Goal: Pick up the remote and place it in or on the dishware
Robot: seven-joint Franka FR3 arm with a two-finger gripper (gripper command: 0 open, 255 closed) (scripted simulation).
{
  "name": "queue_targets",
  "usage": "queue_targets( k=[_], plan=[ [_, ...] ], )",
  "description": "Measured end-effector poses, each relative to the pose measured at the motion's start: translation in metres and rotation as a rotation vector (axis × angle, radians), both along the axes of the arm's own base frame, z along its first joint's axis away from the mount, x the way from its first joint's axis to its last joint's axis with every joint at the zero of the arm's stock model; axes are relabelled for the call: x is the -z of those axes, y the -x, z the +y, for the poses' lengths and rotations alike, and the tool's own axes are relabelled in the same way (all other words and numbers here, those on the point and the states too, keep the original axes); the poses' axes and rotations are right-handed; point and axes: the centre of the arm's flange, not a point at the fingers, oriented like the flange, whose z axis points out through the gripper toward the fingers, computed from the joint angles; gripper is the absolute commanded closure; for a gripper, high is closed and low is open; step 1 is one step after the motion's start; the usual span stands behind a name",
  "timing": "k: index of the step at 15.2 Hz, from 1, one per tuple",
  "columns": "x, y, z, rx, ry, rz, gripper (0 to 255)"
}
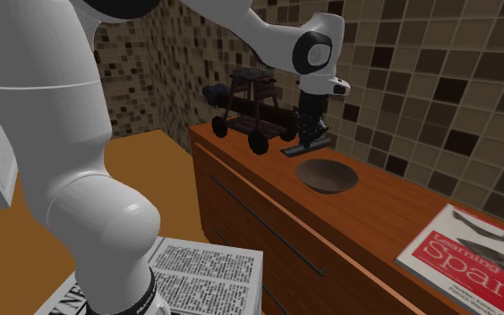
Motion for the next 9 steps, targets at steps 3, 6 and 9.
queue_targets(
  k=[3, 6, 9],
  plan=[
    [0.005, 0.022, -0.028, 0.0, 0.0, 0.0, 255],
    [0.007, 0.044, -0.056, 0.0, 0.0, 0.0, 255],
    [0.019, 0.048, -0.058, -0.001, 0.0, 0.0, 255]
  ],
)
